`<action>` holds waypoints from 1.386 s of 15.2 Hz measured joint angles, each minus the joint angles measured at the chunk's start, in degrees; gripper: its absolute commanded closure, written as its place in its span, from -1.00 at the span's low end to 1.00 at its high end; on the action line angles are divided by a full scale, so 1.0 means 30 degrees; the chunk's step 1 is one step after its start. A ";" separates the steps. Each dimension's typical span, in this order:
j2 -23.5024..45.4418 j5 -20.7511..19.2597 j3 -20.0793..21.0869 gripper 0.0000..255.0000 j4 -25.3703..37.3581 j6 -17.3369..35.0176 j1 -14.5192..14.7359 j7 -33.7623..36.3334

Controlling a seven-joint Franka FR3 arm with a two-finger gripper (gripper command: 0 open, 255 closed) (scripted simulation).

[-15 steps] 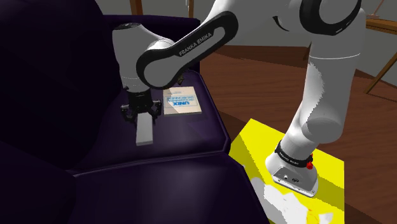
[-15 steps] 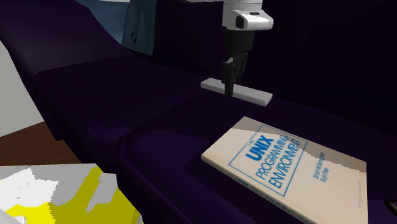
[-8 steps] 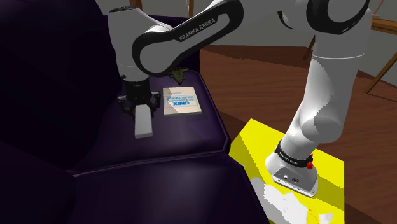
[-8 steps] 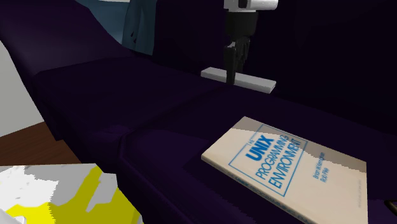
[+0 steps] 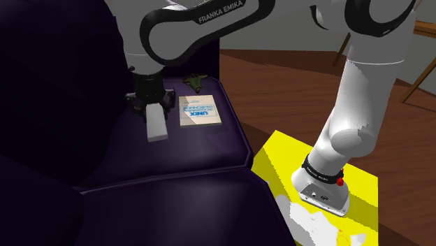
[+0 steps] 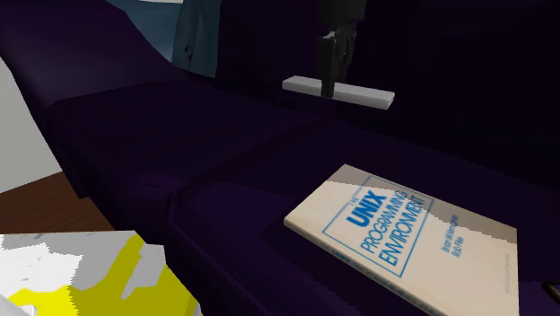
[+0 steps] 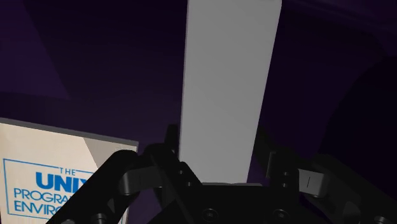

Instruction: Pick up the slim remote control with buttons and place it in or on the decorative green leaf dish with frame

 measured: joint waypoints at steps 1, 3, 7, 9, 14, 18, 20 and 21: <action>-0.0080 0.0053 0.0014 1.00 0.0151 -0.0221 -0.0011 -0.0033; -0.0225 0.0156 -0.0021 1.00 0.0429 -0.0610 -0.0134 -0.0259; -0.0507 0.0415 -0.0571 1.00 0.0260 -0.0644 -0.1154 -0.1873; -0.0632 0.0533 -0.0868 1.00 0.0219 -0.0690 -0.1671 -0.2717; -0.0503 0.0651 -0.1708 1.00 0.0474 -0.0770 -0.2987 -0.4914; 0.0104 0.0534 -0.2359 1.00 0.1384 -0.1070 -0.3889 -0.6498; 0.0184 0.0577 -0.2643 1.00 0.1598 -0.1196 -0.4360 -0.7276; 0.0410 0.0534 -0.2831 1.00 0.2014 -0.1379 -0.4621 -0.7745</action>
